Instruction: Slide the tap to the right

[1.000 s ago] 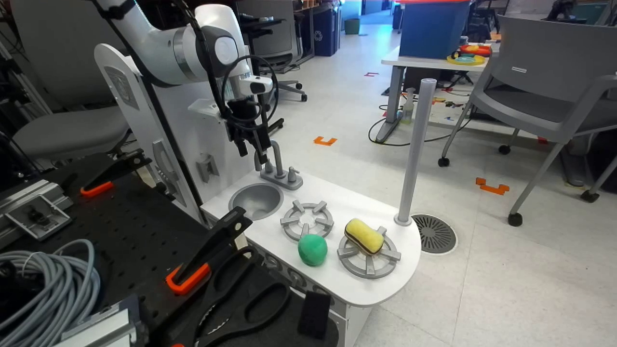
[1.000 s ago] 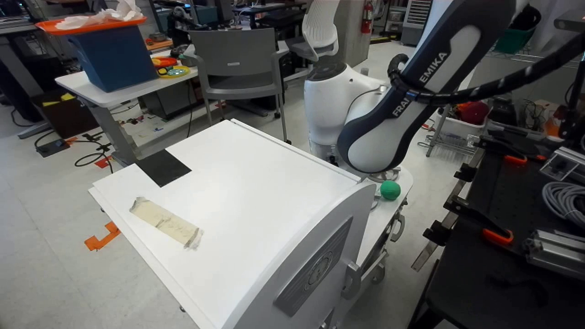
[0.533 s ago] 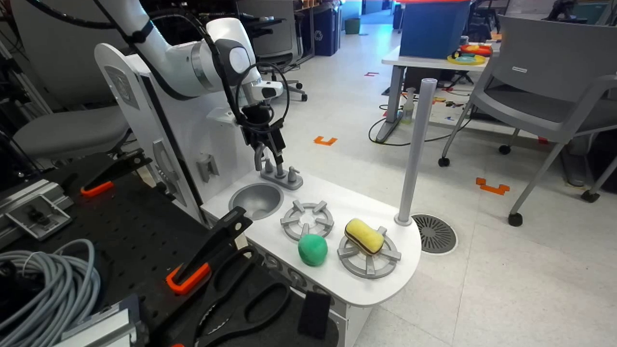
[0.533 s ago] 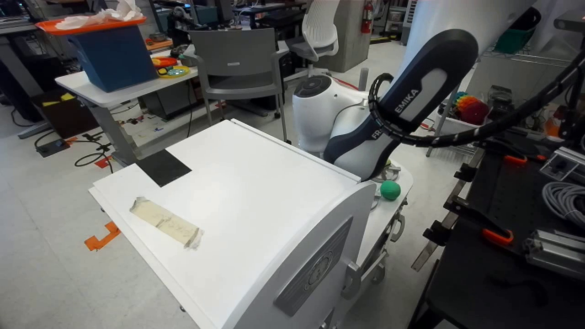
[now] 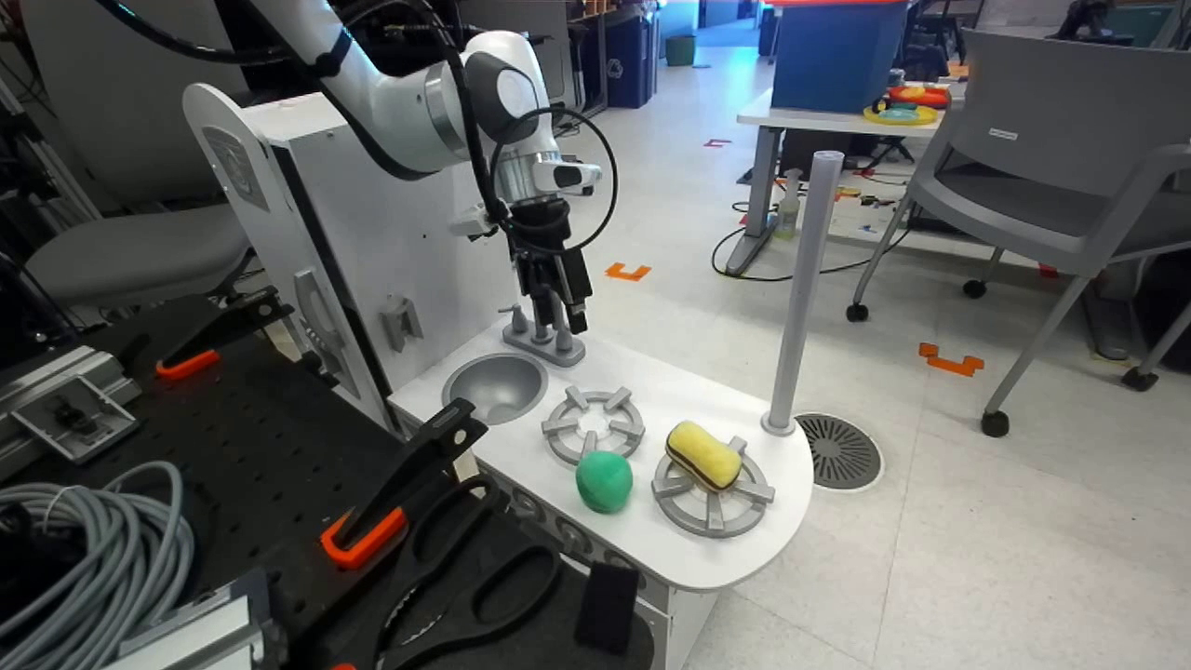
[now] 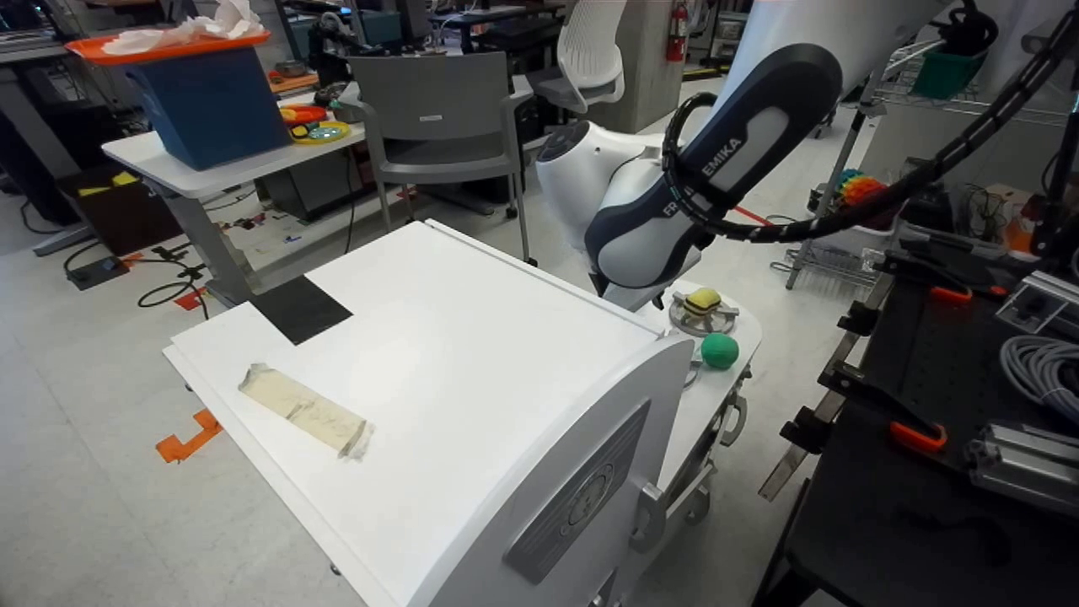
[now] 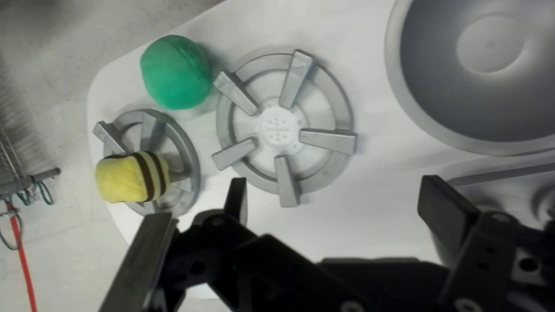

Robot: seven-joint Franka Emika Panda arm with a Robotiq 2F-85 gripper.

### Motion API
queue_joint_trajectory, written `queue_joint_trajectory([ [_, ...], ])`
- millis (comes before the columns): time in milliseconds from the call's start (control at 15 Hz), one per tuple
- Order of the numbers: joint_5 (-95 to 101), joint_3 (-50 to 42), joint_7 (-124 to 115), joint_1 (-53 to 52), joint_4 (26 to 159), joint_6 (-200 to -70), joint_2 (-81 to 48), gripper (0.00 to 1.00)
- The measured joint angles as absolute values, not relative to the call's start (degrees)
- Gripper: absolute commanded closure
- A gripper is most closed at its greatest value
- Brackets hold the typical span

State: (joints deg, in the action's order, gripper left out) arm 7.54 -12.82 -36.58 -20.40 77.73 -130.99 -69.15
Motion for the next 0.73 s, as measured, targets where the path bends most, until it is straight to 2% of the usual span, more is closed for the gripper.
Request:
queue_joint_trajectory([
  [733,7.65,-12.56,-33.45,-14.68,73.25,-120.28,-66.81,0.00],
])
